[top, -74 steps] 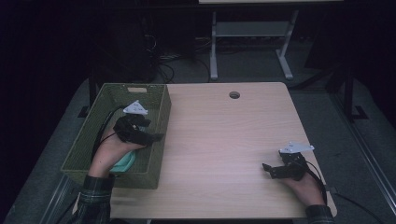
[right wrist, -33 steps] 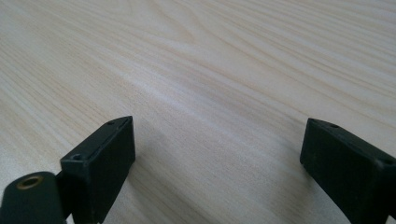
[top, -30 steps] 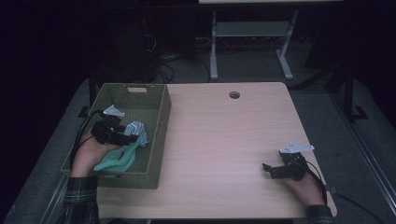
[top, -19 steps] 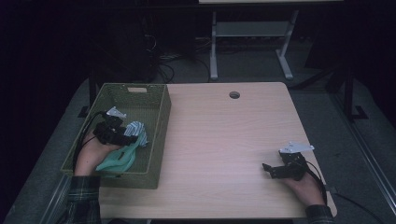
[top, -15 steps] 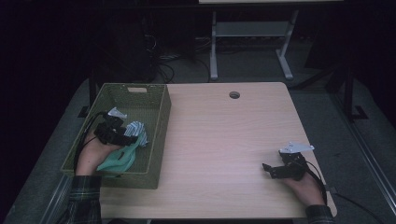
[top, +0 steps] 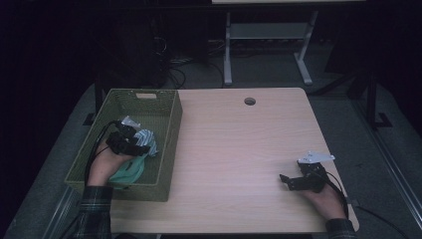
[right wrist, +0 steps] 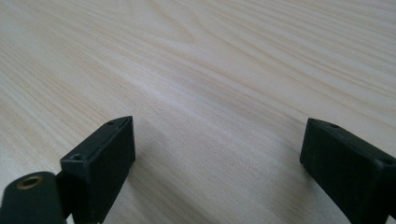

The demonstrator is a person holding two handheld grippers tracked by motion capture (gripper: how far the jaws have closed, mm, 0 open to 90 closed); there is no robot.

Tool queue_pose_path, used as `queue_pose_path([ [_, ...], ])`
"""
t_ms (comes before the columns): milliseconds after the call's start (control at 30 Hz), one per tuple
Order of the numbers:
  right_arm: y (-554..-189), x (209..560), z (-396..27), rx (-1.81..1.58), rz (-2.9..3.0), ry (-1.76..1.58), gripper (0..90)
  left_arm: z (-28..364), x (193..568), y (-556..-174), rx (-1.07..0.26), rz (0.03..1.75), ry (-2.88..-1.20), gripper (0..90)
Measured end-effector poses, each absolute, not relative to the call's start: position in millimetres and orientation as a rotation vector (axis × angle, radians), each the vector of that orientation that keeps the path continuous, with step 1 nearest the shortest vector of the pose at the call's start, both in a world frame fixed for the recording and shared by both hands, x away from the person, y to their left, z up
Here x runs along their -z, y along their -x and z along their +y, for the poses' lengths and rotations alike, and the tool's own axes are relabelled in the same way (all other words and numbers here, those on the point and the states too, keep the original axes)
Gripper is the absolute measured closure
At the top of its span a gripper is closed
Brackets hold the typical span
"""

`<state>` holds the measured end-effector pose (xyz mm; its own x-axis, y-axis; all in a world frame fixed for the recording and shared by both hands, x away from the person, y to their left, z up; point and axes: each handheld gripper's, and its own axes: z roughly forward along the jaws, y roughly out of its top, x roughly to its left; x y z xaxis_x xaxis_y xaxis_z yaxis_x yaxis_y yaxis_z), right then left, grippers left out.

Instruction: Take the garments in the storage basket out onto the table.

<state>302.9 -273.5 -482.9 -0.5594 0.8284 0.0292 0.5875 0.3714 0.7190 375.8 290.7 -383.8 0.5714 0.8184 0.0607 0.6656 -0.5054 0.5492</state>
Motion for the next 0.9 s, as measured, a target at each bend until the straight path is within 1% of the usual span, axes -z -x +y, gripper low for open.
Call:
queue_pose_path([
  [133, -303, 483, -273, -0.997, 2.3, -1.241, 9.8, 292, 388, -378, -0.435, 1.198, -2.326, 43.4],
  [200, -303, 483, -273, -0.998, 2.3, -1.241, 9.9, 293, 390, -379, -0.428, 1.224, -2.305, 43.6],
  [300, -303, 483, -274, -0.997, 2.3, -1.24, 9.8, 296, 392, -380, -0.405, 1.232, -2.303, 49.1],
  [500, -303, 483, -273, -0.997, 2.3, -1.241, 9.8, 297, 391, -381, -0.384, 1.256, -2.297, 65.9],
  [633, -303, 483, -273, -0.998, 2.3, -1.241, 9.9, 298, 390, -381, -0.377, 1.264, -2.305, 78.9],
  [700, -303, 483, -273, -0.997, 2.3, -1.241, 9.8, 300, 389, -381, -0.373, 1.269, -2.306, 83.0],
  [767, -303, 483, -273, -0.997, 2.3, -1.241, 9.8, 302, 388, -380, -0.385, 1.267, -2.294, 84.7],
  [900, -303, 483, -273, -0.997, 2.3, -1.24, 9.8, 305, 380, -378, -0.411, 1.265, -2.254, 85.1],
])
